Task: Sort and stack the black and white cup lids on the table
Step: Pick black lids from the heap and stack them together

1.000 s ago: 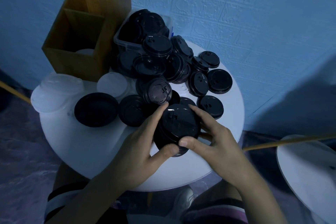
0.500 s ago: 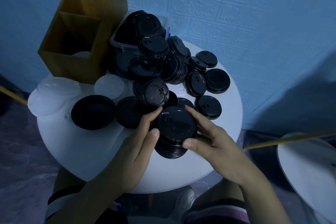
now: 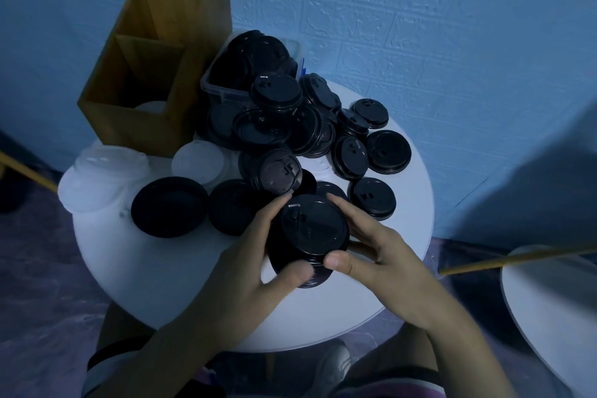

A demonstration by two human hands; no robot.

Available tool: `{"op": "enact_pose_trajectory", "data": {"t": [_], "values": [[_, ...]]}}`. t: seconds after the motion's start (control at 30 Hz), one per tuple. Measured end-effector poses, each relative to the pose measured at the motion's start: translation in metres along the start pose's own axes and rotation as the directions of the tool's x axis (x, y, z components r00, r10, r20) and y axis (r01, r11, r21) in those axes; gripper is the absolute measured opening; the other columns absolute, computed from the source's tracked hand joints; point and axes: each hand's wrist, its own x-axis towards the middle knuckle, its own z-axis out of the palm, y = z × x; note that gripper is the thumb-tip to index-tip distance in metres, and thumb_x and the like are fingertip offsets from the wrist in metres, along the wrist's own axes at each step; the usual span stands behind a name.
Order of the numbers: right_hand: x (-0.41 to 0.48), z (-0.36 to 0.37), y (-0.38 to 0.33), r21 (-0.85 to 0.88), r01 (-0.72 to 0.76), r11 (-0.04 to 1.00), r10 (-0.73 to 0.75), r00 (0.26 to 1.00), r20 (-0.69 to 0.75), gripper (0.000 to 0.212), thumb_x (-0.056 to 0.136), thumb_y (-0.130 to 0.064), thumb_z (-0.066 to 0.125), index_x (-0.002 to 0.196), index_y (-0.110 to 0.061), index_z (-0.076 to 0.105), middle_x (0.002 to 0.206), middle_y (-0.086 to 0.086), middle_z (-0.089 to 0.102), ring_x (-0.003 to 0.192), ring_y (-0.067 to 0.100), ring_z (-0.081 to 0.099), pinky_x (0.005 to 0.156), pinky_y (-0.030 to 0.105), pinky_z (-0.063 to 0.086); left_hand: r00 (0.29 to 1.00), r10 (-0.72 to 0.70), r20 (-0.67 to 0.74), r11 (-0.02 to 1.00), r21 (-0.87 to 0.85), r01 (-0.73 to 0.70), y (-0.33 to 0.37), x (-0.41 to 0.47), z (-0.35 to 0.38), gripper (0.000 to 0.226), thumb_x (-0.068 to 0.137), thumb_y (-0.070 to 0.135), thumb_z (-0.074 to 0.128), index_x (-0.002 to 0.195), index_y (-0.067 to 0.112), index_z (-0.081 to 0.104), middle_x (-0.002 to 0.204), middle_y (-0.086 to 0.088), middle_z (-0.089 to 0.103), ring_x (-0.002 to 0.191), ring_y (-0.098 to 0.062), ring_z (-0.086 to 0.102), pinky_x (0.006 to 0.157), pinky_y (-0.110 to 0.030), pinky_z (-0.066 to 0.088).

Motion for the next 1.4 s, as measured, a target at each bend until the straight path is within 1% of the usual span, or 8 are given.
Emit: {"op": "enact_pose_trajectory", "data": {"t": [0.2, 0.4, 0.5, 0.63, 0.8, 1.1, 1.27, 1.4], "values": [[0.008, -0.020, -0.003, 0.041, -0.042, 0.998, 0.040, 0.998, 0.044, 0.067, 0.083, -0.031, 0.074, 0.146, -0.028, 0.051, 0.134, -0.013, 0.068, 0.129, 0.003, 0.058, 0.108, 0.024, 0.046, 0.999, -0.023, -0.036, 0.999, 0.031, 0.025, -0.004, 0.006, 0.000, 0.083, 0.077, 0.048, 0.073, 0.148, 0.060, 0.031, 0.146, 0.024, 0.054, 0.136, -0.002, 0.051, 0.113, -0.042, 0.044], [0.042, -0.058, 0.011, 0.184, -0.013, 0.983, 0.061, 0.964, -0.258, 0.023, 0.091, -0.012, 0.070, 0.113, -0.019, 0.072, 0.104, -0.002, 0.078, 0.096, 0.013, 0.072, 0.090, 0.034, 0.057, 0.998, -0.027, -0.062, 0.999, 0.038, 0.030, -0.002, 0.008, 0.004, 0.083, 0.074, 0.050, 0.073, 0.145, 0.064, 0.032, 0.144, 0.026, 0.055, 0.134, 0.000, 0.052, 0.113, -0.041, 0.045], [0.066, -0.082, 0.023, -0.164, 0.001, 0.986, -0.082, 0.868, -0.489, 0.022, 0.095, -0.011, 0.071, 0.110, -0.026, 0.074, 0.098, -0.015, 0.076, 0.094, 0.014, 0.071, 0.091, 0.038, 0.056, 0.997, -0.041, -0.069, 0.999, 0.021, 0.043, -0.002, 0.007, 0.004, 0.083, 0.075, 0.048, 0.073, 0.145, 0.064, 0.032, 0.144, 0.026, 0.055, 0.134, 0.001, 0.052, 0.113, -0.040, 0.045], [0.095, -0.109, 0.039, -0.565, -0.227, 0.793, -0.059, 0.895, -0.443, 0.064, 0.090, -0.027, 0.077, 0.148, -0.026, 0.050, 0.159, 0.002, 0.041, 0.143, 0.028, 0.043, 0.118, 0.040, 0.034, 0.997, -0.042, -0.071, 0.998, 0.039, 0.045, -0.004, 0.008, 0.003, 0.084, 0.074, 0.048, 0.074, 0.145, 0.064, 0.032, 0.144, 0.025, 0.055, 0.135, 0.000, 0.052, 0.114, -0.041, 0.045], [0.106, -0.108, 0.050, -0.495, -0.242, 0.834, 0.031, 0.918, -0.396, 0.083, 0.086, -0.027, 0.081, 0.156, -0.021, 0.037, 0.152, 0.002, 0.048, 0.139, 0.023, 0.045, 0.105, 0.027, 0.034, 0.997, -0.037, -0.065, 0.998, 0.039, 0.039, -0.004, 0.008, 0.003, 0.084, 0.076, 0.047, 0.074, 0.147, 0.061, 0.031, 0.145, 0.025, 0.054, 0.136, -0.001, 0.050, 0.115, -0.041, 0.043], [0.086, -0.102, 0.039, -0.346, -0.252, 0.904, 0.049, 0.864, -0.501, 0.106, 0.063, -0.077, 0.068, 0.153, -0.027, 0.042, 0.148, -0.003, 0.054, 0.133, 0.020, 0.053, 0.114, 0.046, 0.041, 0.997, -0.024, -0.070, 0.999, 0.047, 0.028, -0.004, 0.009, 0.003, 0.084, 0.074, 0.047, 0.074, 0.145, 0.063, 0.033, 0.144, 0.028, 0.054, 0.135, 0.002, 0.051, 0.114, -0.040, 0.044], [0.056, -0.082, 0.010, -0.235, -0.058, 0.970, -0.058, 0.886, -0.460, 0.067, 0.070, -0.062, 0.078, 0.133, -0.056, 0.053, 0.133, -0.021, 0.060, 0.122, 0.000, 0.058, 0.111, 0.039, 0.047, 0.998, -0.024, -0.065, 0.999, 0.032, 0.026, -0.006, 0.009, 0.003, 0.087, 0.073, 0.048, 0.075, 0.148, 0.059, 0.032, 0.143, 0.027, 0.054, 0.134, 0.003, 0.051, 0.113, -0.035, 0.046], [0.022, -0.038, -0.018, -0.069, 0.053, 0.996, -0.069, 0.965, -0.255, 0.080, 0.073, -0.045, 0.088, 0.144, -0.034, 0.053, 0.135, -0.010, 0.064, 0.120, 0.000, 0.063, 0.105, 0.022, 0.048, 0.997, -0.017, -0.070, 1.000, 0.022, 0.019, -0.007, 0.009, 0.003, 0.088, 0.074, 0.048, 0.076, 0.151, 0.055, 0.032, 0.145, 0.024, 0.054, 0.136, 0.001, 0.051, 0.113, -0.037, 0.045]]}}
